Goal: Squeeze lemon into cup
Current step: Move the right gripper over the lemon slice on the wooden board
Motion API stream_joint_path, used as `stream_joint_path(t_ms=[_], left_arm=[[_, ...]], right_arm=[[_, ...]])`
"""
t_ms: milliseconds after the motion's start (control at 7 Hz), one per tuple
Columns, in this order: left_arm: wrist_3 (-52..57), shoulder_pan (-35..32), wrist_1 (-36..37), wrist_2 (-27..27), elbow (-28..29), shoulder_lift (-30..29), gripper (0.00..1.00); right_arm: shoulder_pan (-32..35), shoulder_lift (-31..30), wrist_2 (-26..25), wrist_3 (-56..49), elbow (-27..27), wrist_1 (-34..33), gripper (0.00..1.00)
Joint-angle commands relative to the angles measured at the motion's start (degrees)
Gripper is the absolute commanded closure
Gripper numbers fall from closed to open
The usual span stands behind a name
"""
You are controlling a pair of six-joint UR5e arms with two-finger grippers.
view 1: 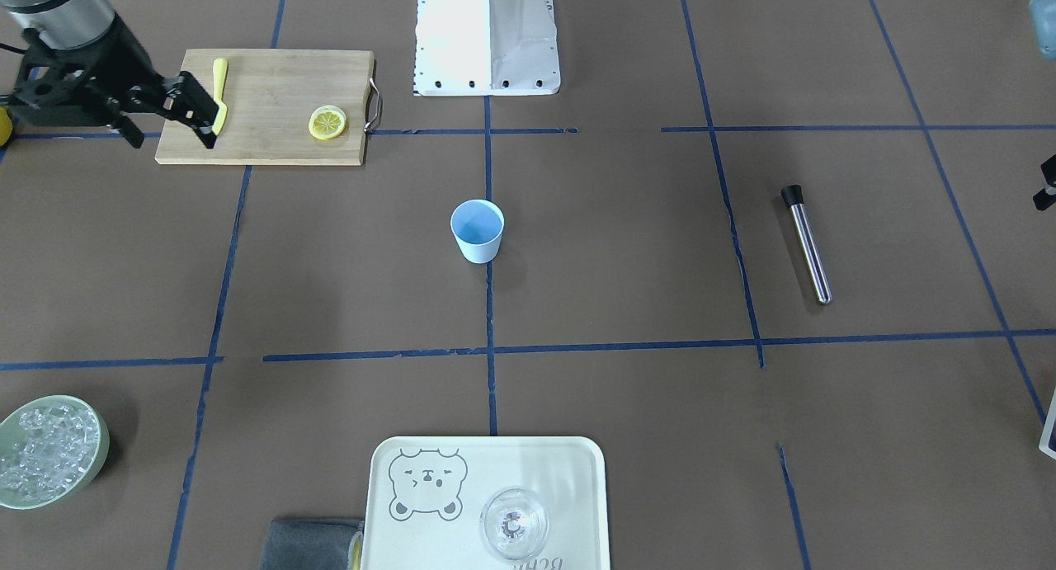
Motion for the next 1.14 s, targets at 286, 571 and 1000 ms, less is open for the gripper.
stream_joint_path(t_ms=[286, 571, 1000], left_arm=[[-10.61, 6.47, -2.76, -0.07, -0.01, -1.47, 0.00], [-12.72, 7.01, -5.91, -0.07, 0.86, -1.91, 0.00], [-12.91, 7.71, -6.11, -0.16, 0.95, -1.99, 0.00]], right_arm=[[-26.18, 2.38, -21.99, 22.83, 1.95, 1.36, 0.00], [-32.19, 1.85, -27.93, 27.97, 0.81, 3.64, 0.00], [-33.09, 1.68, -29.87, 28.68, -5.77, 10.66, 0.00]])
